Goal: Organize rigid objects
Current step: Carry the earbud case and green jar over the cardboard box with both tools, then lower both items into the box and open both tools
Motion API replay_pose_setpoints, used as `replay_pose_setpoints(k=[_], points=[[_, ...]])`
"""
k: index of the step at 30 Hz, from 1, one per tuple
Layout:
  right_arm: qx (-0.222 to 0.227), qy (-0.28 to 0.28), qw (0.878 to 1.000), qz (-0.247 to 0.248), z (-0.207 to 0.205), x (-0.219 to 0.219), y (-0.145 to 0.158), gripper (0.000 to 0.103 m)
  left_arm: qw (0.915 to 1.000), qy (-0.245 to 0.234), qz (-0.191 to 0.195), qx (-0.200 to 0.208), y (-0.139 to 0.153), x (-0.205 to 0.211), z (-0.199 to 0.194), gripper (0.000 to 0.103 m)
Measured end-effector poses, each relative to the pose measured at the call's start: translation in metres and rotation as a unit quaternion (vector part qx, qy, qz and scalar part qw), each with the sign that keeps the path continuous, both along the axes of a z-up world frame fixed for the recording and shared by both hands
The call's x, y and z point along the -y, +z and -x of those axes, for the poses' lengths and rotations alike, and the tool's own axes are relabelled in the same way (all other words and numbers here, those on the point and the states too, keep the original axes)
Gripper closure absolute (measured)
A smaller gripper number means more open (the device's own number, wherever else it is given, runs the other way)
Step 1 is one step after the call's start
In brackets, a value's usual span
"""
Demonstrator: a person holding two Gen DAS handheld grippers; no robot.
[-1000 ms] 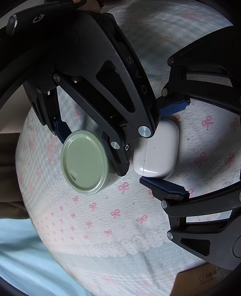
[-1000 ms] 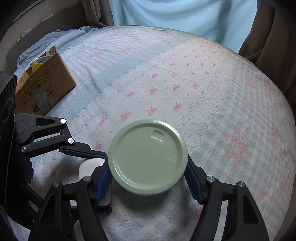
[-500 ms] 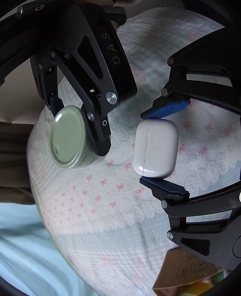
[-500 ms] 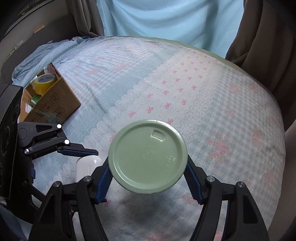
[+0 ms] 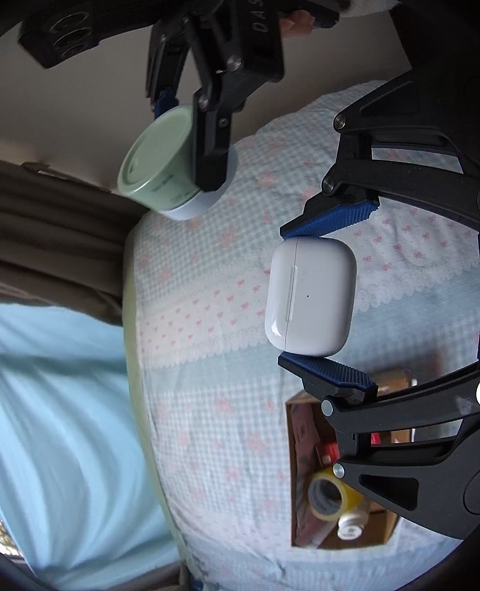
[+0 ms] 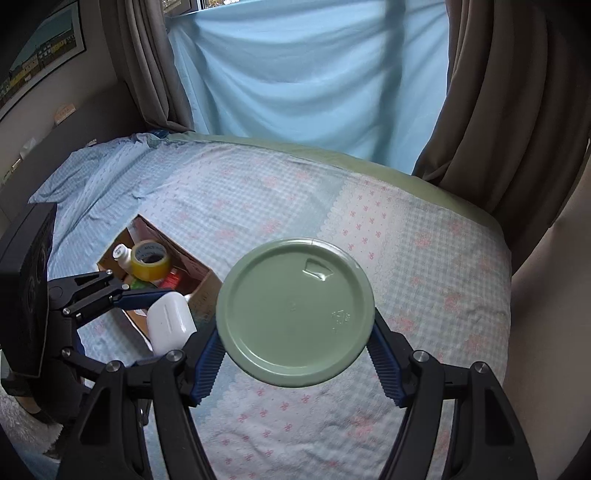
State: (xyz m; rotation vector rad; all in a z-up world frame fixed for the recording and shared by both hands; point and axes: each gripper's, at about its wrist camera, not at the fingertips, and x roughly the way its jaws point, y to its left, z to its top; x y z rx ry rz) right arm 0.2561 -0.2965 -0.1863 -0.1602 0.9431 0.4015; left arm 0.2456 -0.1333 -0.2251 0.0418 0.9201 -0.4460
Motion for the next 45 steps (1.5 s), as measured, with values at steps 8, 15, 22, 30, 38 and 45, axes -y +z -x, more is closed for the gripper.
replay_pose_setpoints(k=[8,15,22,30,38,45], points=[[-0.003,-0.01,1.0,-0.004,0.027,-0.079,0.042,0.036,0.9994,0.029,0.003,0.021,0.054,-0.099,0.01,0.045],[-0.009,-0.072,0.997,0.006,0.042,-0.158,0.044,0.036,0.9999,0.004,0.0,0.014,0.062,-0.199,0.011,0.045],[-0.042,-0.147,0.988,-0.015,0.042,-0.227,0.012,0.036,0.9994,-0.027,-0.019,-0.01,0.035,-0.278,-0.003,0.045],[-0.101,-0.19,0.976,-0.016,0.031,-0.27,-0.049,0.036,0.9967,-0.039,-0.028,-0.066,-0.029,-0.313,-0.024,0.045],[-0.156,-0.229,0.961,-0.019,0.007,-0.273,-0.121,0.036,0.9898,-0.071,-0.056,-0.11,-0.095,-0.298,-0.041,0.045],[-0.197,-0.235,0.952,-0.014,-0.018,-0.272,-0.184,0.036,0.982,-0.082,-0.074,-0.153,-0.155,-0.284,-0.058,0.045]])
